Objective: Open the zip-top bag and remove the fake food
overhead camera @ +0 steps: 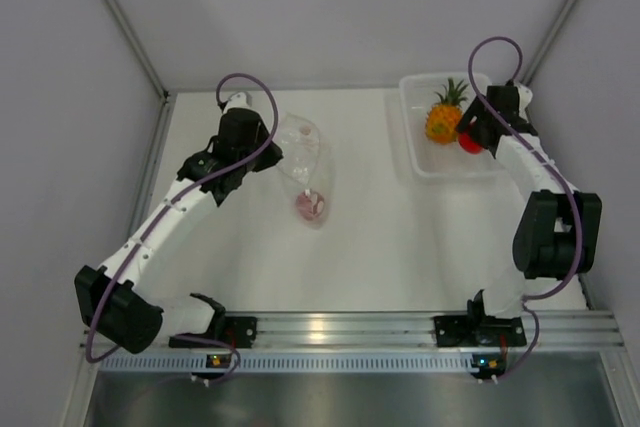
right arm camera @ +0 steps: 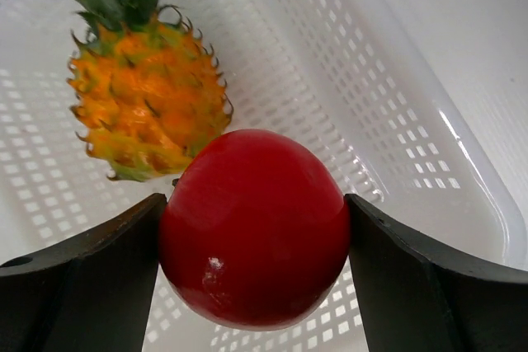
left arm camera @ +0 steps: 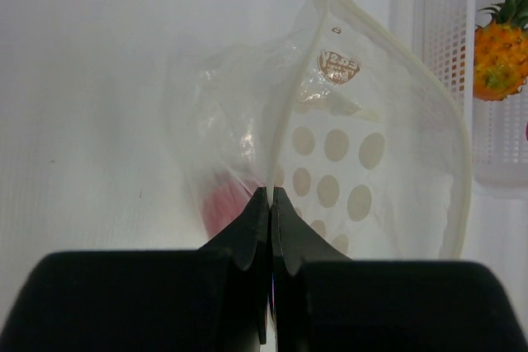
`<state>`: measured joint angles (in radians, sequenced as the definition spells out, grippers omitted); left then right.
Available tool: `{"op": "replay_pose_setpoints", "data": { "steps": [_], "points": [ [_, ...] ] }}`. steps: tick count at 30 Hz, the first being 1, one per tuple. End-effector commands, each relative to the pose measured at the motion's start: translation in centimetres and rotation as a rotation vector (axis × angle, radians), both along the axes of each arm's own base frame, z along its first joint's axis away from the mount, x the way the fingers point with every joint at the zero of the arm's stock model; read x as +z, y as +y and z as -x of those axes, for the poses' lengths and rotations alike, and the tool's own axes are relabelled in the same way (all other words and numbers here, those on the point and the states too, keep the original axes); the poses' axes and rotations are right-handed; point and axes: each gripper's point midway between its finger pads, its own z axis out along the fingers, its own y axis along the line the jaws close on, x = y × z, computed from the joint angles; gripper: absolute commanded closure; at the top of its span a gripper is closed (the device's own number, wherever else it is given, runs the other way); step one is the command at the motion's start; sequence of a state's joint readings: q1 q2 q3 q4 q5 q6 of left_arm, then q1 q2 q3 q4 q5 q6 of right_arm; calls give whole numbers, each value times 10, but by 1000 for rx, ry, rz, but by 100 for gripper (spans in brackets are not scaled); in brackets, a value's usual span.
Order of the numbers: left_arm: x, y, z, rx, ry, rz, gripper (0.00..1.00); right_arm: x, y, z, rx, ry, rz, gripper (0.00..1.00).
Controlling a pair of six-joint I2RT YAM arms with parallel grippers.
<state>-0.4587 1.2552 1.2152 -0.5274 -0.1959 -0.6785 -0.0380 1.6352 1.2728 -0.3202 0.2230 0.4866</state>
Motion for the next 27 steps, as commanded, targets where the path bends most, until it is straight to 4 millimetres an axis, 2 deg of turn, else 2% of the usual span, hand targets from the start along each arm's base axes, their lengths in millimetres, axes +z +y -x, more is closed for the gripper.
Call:
{"op": "replay_pose_setpoints", "data": {
  "steps": [1, 2, 3, 6, 9, 10, 11, 12, 13, 14, 15, 16, 17, 18, 19, 20, 21, 23, 24, 25, 26, 27],
  "points": [
    [17, -20, -5, -64, -6, 75, 100, 21, -17, 2, -14, 5, 81, 21],
    [19, -23, -7, -67, -4, 87, 100, 22, -16, 3, -10, 10, 83, 8],
    [22, -27, -10, -68, -2, 104, 100, 27, -16, 5, -6, 7, 82, 1],
    [30, -38, -14, -72, -7, 130, 100, 46, -9, 9, 22, -36, 67, 1],
    [33, -41, -18, -35, -23, 117, 100, 66, 8, 11, 96, -101, 27, 1],
    [36, -48, -18, -39, -30, 116, 100, 70, 11, 13, 105, -106, 16, 1],
    [37, -51, -19, -34, -35, 113, 100, 73, 27, 14, 173, -116, -26, 1],
    [36, -50, -23, -9, -42, 92, 100, 86, 38, 17, 221, -146, -44, 1],
    [40, -60, -22, -21, -54, 91, 100, 94, 63, 21, 285, -169, -59, 1],
    [40, -63, -22, -17, -57, 82, 100, 106, 90, 27, 378, -201, -98, 7],
    [40, -64, -25, 11, -65, 74, 100, 129, 109, 39, 436, -257, -106, 11],
    [37, -74, -23, 2, -61, 61, 100, 140, 128, 47, 492, -285, -117, 16],
    [39, -78, -23, 5, -70, 59, 100, 152, 160, 60, 558, -310, -151, 21],
    [36, -83, -23, 18, -68, 60, 100, 171, 176, 74, 598, -367, -167, 31],
    [36, -88, -21, 30, -76, 52, 100, 176, 203, 87, 667, -377, -193, 35],
    [37, -93, -20, 38, -75, 65, 100, 181, 213, 95, 674, -383, -228, 46],
    [31, -96, -22, 48, -67, 61, 100, 189, 222, 103, 697, -403, -252, 49],
    [27, -102, -20, 66, -67, 54, 100, 187, 248, 119, 758, -388, -297, 56],
    [24, -106, -20, 78, -61, 66, 100, 187, 255, 122, 764, -393, -299, 60],
    [19, -112, -19, 80, -55, 60, 100, 180, 271, 131, 795, -372, -307, 62],
    [19, -114, -19, 94, -54, 77, 100, 176, 275, 132, 778, -363, -316, 67],
    [16, -120, -14, 91, -48, 80, 100, 168, 282, 134, 783, -345, -329, 69]
  ]
}}
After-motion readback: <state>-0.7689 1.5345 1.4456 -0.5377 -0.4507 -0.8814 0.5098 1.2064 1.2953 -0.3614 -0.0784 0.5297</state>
